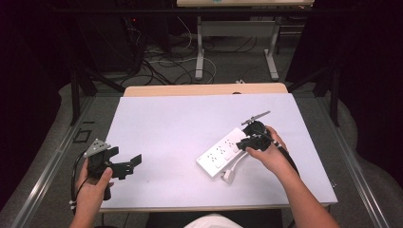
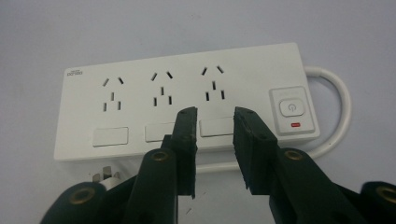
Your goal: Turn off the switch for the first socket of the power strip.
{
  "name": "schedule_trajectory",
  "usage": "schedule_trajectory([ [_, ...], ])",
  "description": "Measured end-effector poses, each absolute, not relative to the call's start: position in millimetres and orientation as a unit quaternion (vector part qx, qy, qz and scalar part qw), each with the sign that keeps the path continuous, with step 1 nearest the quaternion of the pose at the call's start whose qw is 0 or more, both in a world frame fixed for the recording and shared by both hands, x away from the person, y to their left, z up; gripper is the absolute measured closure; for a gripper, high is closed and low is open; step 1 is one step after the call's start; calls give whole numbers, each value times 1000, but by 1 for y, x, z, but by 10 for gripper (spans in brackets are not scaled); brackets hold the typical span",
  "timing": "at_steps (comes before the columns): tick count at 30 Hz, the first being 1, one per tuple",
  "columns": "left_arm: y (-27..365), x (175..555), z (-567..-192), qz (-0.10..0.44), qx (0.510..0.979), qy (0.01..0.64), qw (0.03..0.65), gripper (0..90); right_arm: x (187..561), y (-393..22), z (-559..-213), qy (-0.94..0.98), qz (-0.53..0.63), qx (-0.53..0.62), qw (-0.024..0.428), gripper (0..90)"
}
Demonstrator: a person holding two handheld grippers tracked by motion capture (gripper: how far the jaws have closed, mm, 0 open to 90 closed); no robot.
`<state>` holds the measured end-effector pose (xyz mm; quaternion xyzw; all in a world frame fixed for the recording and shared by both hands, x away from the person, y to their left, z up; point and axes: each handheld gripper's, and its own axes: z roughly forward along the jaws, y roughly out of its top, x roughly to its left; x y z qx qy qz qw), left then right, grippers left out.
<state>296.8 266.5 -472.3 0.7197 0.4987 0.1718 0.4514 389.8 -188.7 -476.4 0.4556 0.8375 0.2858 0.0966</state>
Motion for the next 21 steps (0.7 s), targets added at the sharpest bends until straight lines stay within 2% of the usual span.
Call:
schedule_trajectory([
  [11, 266, 297, -473, 171, 720, 498, 452, 8, 393, -178, -481, 816, 282, 501, 63, 757],
  [21, 267, 297, -472, 172, 720, 498, 451, 9, 398, -172, -490, 823, 261, 500, 70, 798],
])
